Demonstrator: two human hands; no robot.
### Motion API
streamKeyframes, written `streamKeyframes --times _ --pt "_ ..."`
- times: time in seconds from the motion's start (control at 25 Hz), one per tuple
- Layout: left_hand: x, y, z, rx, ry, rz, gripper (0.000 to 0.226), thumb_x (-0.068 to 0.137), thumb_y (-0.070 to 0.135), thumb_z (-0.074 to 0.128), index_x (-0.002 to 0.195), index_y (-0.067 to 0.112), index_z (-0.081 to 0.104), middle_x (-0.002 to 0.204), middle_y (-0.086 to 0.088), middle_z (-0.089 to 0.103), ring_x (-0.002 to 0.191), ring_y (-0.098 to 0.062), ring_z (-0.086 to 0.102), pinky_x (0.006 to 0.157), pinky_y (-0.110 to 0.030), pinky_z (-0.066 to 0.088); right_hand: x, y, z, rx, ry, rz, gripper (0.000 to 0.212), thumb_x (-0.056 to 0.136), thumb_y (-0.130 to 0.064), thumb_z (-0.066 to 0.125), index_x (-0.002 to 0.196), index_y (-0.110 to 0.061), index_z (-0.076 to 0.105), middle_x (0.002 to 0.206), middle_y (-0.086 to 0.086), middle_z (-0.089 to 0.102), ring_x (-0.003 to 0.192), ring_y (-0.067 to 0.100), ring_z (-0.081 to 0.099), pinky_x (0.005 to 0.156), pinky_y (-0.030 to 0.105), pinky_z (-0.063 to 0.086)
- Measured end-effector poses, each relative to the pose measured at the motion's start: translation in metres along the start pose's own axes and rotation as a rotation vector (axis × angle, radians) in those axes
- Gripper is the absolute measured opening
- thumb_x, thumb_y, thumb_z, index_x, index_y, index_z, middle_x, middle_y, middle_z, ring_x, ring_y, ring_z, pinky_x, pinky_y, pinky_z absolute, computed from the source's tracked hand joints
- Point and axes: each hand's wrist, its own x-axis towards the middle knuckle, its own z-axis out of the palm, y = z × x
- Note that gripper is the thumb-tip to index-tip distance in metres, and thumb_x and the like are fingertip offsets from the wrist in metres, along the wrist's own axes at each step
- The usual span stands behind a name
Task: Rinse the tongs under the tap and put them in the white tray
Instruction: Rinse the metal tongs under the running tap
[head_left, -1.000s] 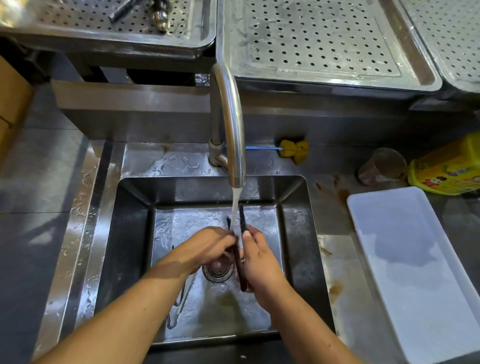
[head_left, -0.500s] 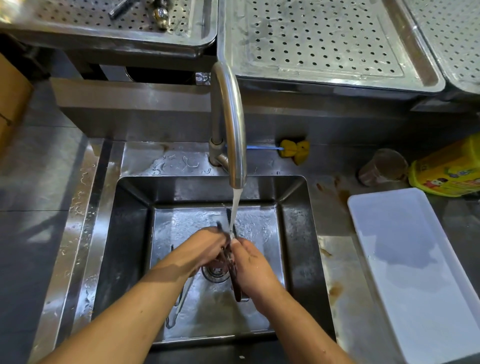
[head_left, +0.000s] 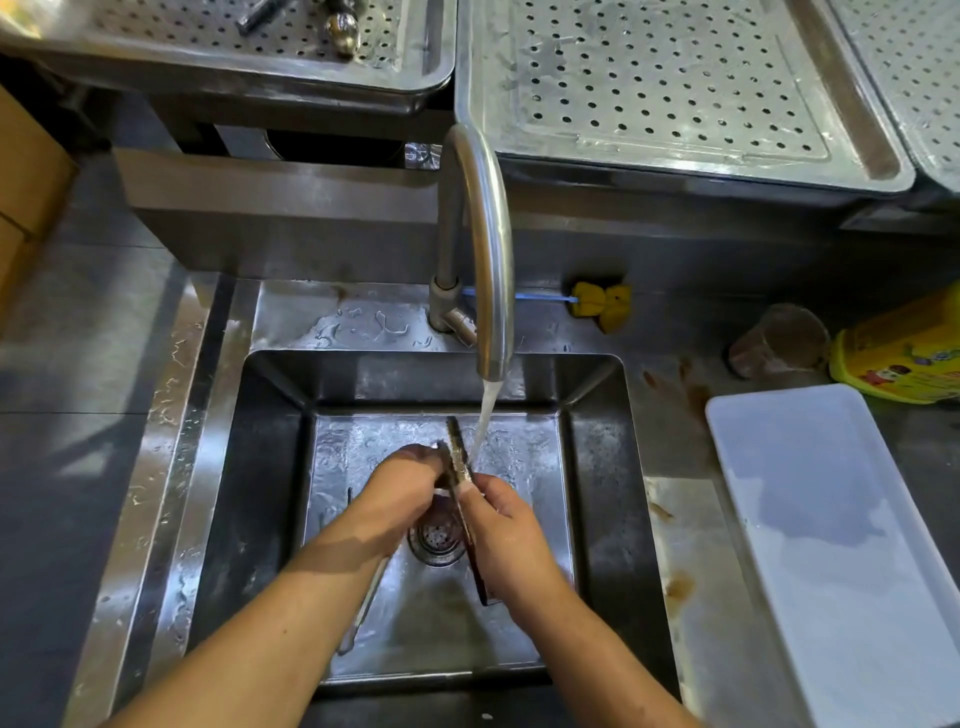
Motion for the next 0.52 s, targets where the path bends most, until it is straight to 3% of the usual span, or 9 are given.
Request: streamKeyframes --times 0.08,0.16,0.24,0.36,0.44,0.52 --pt "-0.002 0.003 -0.006 0.139 -0.107 0.033 0.011 0.098 0.008 0.066 0.107 0.007 0.073 0.101 -0.021 0.082 0.073 -0.025 0.075 0.075 -0.042 0.066 0.004 0.001 -0.004 0.069 0.021 0.045 0.022 0.104 -0.035 0.059 0.117 -0.022 0.072 0.101 -0.002 0.082 0.095 0.012 0.078 0.084 0.031 0.06" --pt "0.001 0.005 -0.009 0.239 -0.09 0.029 0.016 0.098 0.004 0.06 0.093 0.01 0.074 0.08 -0.015 0.08 0.058 -0.015 0.071 0.06 -0.031 0.064 0.005 -0.004 -0.008 0.11 -0.022 0.081 0.023 0.103 -0.032 0.063 0.115 -0.016 0.074 0.097 -0.001 0.083 0.091 0.012 0.078 0.079 0.026 0.058" --pt "0.009 0.001 -0.011 0.288 0.012 0.06 0.026 0.103 0.008 0.054 0.084 0.01 0.073 0.064 -0.005 0.073 0.044 -0.01 0.064 0.044 -0.02 0.052 0.006 -0.01 -0.008 0.059 -0.073 0.083 0.021 0.1 -0.032 0.065 0.102 -0.016 0.079 0.089 0.001 0.082 0.083 0.014 0.077 0.077 0.032 0.057" --pt "0.017 -0.007 -0.013 0.138 0.026 0.074 0.032 0.11 0.024 0.053 0.09 0.011 0.074 0.062 0.001 0.076 0.047 -0.01 0.067 0.044 -0.019 0.052 0.014 -0.027 -0.006 -0.014 -0.038 0.141 0.028 0.097 -0.037 0.063 0.085 -0.015 0.076 0.07 0.001 0.072 0.055 0.012 0.062 0.057 0.03 0.048" --pt "0.025 -0.02 -0.022 0.068 0.041 0.051 0.04 0.112 0.037 0.048 0.094 0.012 0.074 0.064 0.002 0.076 0.048 -0.012 0.068 0.045 -0.021 0.052 0.022 -0.035 -0.004 0.026 -0.013 0.226 0.031 0.098 -0.038 0.06 0.092 -0.008 0.069 0.074 0.009 0.066 0.048 0.015 0.057 0.049 0.028 0.046" --pt "0.041 -0.04 -0.036 0.168 0.124 0.0 0.039 0.109 0.04 0.051 0.099 0.011 0.075 0.073 -0.003 0.078 0.054 -0.018 0.07 0.055 -0.025 0.054 0.029 -0.043 0.0 0.149 -0.037 0.325 0.033 0.103 -0.034 0.055 0.103 -0.002 0.063 0.083 0.014 0.066 0.046 0.017 0.054 0.047 0.029 0.045"
